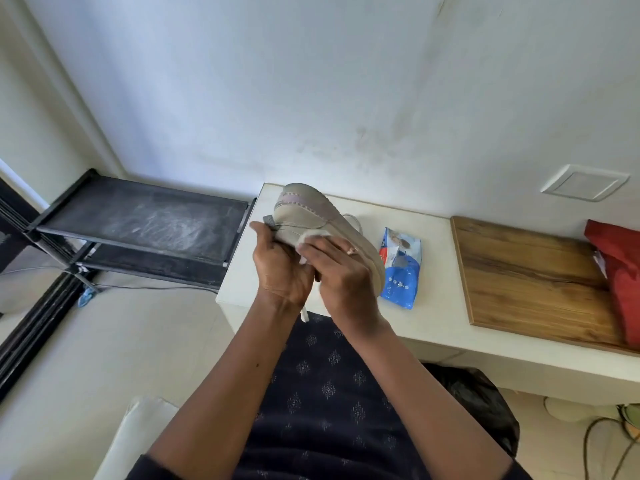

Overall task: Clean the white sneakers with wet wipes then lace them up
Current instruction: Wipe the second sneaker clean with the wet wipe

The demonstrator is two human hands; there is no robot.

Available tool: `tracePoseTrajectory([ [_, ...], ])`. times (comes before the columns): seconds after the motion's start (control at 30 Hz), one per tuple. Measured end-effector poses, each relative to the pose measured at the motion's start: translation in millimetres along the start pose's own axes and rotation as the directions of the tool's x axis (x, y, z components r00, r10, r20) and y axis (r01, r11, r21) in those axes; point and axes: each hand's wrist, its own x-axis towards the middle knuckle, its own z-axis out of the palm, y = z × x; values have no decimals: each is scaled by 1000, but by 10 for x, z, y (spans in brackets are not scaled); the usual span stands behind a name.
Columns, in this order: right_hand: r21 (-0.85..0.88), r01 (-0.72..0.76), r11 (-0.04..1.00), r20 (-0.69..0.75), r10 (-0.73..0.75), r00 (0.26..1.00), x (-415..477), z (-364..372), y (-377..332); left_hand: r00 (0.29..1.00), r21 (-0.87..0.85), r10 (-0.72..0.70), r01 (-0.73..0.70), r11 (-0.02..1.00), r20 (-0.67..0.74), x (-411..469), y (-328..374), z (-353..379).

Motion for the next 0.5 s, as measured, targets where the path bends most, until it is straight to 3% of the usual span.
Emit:
tracePoseTrajectory([
  [0.1, 49, -124, 991, -65, 127, 990, -189, 8, 167, 984, -153, 96, -118, 981, -149, 53, 44, -80],
  [0.2, 92, -175, 980, -74, 181, 981, -149, 80, 151, 983, -177, 87, -116, 977, -163, 55, 3, -101],
  [0.37, 55, -35, 998, -38, 38, 999, -72, 192, -82, 999, -191, 1, -8, 981, -35, -3, -1, -140],
  [0.5, 56, 104, 993, 10, -104, 994, -202, 99, 105, 987, -286, -3, -43, 957, -159, -36, 21, -160],
])
